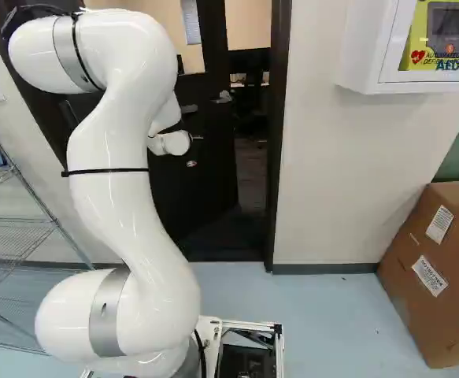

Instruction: Open the door and move inside

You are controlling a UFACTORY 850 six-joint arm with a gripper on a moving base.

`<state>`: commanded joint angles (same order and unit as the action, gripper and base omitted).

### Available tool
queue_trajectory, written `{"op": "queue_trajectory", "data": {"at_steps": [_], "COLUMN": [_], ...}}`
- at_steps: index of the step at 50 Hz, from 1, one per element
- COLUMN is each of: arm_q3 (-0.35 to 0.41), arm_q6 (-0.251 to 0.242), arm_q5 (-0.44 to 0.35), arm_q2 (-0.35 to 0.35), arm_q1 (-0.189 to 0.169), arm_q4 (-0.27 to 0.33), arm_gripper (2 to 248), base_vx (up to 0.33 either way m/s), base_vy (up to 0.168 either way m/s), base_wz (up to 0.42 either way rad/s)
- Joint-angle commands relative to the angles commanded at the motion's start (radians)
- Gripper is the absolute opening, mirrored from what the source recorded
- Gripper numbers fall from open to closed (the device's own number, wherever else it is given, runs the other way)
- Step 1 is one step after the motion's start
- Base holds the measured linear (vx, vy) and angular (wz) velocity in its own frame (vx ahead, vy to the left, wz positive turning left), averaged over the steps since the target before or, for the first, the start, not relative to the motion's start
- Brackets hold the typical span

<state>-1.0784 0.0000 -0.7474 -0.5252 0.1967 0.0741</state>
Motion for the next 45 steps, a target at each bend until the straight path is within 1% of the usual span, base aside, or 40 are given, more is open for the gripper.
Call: {"op": "queue_trajectory", "data": {"at_steps": [35,45], "arm_q3": [0.206,0.264], "arm_q6": [0.0,0.0], "arm_q5": [0.0,0.0], "arm_q2": [0.163,0.211], "arm_q1": [-0.046,-0.057], "arm_q4": [-0.092,-0.101], "arm_gripper": [247,247], "base_vx": [0.0,0.0], "base_vy": [0.0,0.0], "base_wz": [0.0,0.0]}}
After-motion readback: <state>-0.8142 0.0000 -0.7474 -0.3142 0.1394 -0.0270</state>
